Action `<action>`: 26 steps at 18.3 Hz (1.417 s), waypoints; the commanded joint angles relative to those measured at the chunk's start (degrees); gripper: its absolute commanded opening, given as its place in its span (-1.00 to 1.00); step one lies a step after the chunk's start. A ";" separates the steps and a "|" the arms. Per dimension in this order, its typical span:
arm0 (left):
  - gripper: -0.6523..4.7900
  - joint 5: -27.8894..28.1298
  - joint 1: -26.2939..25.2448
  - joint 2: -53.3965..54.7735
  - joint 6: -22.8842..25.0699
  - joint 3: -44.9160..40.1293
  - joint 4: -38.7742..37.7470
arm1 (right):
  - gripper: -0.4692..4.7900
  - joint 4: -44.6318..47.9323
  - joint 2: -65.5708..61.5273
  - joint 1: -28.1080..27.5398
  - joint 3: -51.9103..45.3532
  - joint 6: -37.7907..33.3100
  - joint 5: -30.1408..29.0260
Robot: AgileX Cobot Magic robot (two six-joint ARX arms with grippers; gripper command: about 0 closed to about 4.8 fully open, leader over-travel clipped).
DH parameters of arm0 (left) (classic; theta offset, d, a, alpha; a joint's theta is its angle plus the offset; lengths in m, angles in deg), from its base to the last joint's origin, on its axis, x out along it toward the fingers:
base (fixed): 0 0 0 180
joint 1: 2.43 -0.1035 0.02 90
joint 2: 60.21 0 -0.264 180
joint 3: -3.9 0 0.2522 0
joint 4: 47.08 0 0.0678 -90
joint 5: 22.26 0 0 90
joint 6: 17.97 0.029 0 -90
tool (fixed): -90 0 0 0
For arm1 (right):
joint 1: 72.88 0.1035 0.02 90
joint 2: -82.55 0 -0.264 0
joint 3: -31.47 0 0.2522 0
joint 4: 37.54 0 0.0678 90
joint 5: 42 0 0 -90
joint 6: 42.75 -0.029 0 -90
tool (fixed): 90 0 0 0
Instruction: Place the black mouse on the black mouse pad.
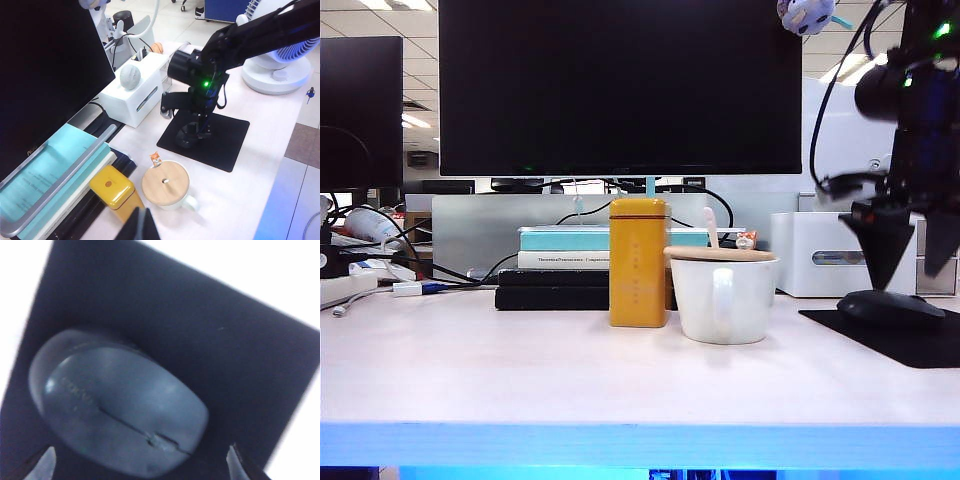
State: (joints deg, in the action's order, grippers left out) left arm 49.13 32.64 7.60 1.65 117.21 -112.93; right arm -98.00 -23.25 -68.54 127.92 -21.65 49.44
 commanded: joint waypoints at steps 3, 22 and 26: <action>-0.78 1.68 -0.02 -0.66 -2.71 0.15 0.74 | -0.85 1.99 11.74 0.31 0.52 -3.52 -0.31; -0.78 23.74 0.04 -45.99 -19.74 -11.06 -25.18 | -0.85 16.06 70.93 6.36 -21.94 -13.68 -10.19; -0.78 19.96 0.07 -53.31 -19.98 -32.02 -10.40 | -0.85 25.53 78.27 6.34 -38.18 -17.84 -10.40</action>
State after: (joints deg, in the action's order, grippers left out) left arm 71.62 32.82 -45.25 -17.94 89.08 -130.07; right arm -76.03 54.19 -62.20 91.73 -37.91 39.10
